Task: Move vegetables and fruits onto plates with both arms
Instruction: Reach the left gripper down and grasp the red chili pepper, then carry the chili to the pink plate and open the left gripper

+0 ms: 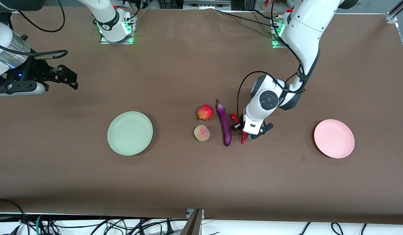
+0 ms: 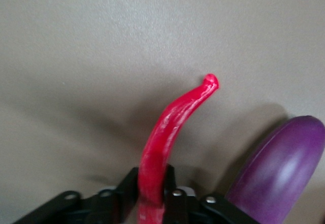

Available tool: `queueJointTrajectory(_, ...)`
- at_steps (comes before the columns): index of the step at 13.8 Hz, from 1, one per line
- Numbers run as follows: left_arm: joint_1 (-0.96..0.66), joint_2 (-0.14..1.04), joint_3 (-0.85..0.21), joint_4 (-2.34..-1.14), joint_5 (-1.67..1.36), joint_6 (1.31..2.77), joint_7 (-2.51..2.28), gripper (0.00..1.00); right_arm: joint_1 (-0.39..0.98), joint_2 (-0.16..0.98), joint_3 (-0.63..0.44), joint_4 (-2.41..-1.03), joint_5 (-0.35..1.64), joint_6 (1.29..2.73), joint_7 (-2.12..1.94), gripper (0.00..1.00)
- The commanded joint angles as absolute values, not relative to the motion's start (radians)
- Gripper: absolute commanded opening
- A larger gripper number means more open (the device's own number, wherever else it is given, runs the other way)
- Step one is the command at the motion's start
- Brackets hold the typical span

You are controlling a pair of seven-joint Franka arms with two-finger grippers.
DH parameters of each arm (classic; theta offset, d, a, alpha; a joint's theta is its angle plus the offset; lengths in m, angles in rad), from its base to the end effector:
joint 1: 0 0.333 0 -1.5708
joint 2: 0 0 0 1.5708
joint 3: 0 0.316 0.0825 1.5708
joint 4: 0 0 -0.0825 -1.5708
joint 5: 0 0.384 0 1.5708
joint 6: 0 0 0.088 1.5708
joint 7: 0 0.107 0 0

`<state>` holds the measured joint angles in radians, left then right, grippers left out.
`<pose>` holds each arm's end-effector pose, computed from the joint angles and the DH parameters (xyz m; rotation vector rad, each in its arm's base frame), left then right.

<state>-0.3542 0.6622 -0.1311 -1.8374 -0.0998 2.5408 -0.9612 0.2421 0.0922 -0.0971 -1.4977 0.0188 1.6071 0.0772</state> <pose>0.5764 -0.2970 0.1731 2.8794 0.8692 -0.0880 0.5796 0.0894 0.6100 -3.1279 -0.1060 -0.0257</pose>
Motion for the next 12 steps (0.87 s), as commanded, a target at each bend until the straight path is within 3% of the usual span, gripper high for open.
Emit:
queueJointTrajectory(1,-0.348,0.608,-0.118,-1.842,-0.109,2.481,-0.954,0.0,0.239,0.091,-0.095,-1.489,0.015,1.612,0.081,1.0)
queueJointTrajectory(9,-0.05,0.454,-0.109,-1.783,0.038,1.969,-0.477,0.01,0.226,0.121,-0.095,-1.491,0.017,1.686,0.072,1.0)
queueJointTrajectory(12,0.096,0.468,-0.109,-1.747,0.167,1.943,-0.191,0.01,0.225,0.161,-0.095,-1.499,0.012,1.683,0.08,1.0)
